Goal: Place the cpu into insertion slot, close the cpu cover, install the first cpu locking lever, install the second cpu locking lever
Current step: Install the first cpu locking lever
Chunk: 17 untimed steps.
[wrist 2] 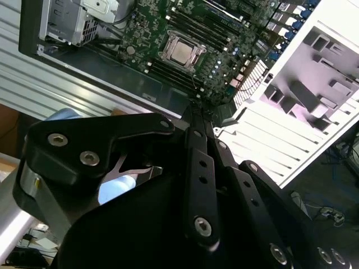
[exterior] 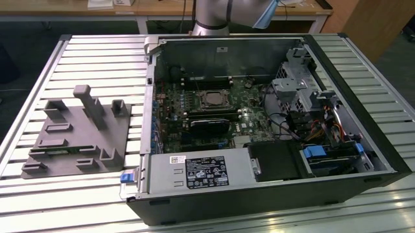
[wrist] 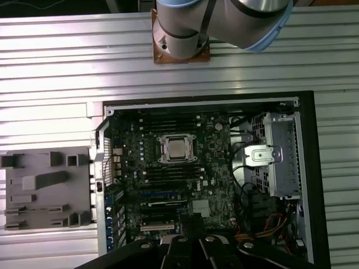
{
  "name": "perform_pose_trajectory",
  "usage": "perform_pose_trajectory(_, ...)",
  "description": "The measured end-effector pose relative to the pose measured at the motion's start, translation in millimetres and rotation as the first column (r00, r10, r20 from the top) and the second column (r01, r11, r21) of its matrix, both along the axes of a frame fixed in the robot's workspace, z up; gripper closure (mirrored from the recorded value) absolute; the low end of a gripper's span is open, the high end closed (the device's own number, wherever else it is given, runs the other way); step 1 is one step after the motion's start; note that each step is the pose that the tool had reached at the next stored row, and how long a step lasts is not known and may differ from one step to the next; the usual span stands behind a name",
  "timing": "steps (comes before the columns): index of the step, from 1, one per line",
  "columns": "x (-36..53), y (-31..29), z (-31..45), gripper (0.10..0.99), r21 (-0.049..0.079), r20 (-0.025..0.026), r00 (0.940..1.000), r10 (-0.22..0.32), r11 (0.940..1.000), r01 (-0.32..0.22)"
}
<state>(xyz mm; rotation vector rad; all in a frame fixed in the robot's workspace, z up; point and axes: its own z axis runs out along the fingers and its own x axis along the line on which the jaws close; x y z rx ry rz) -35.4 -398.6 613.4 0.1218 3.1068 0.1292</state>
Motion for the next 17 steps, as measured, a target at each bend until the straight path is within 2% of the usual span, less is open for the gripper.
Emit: perform_pose_trajectory(17, 0.0, -13.7, -30.8, 0.980, 0.000, -0.0001, 1.0000, 0.000, 1.0000, 0.000)
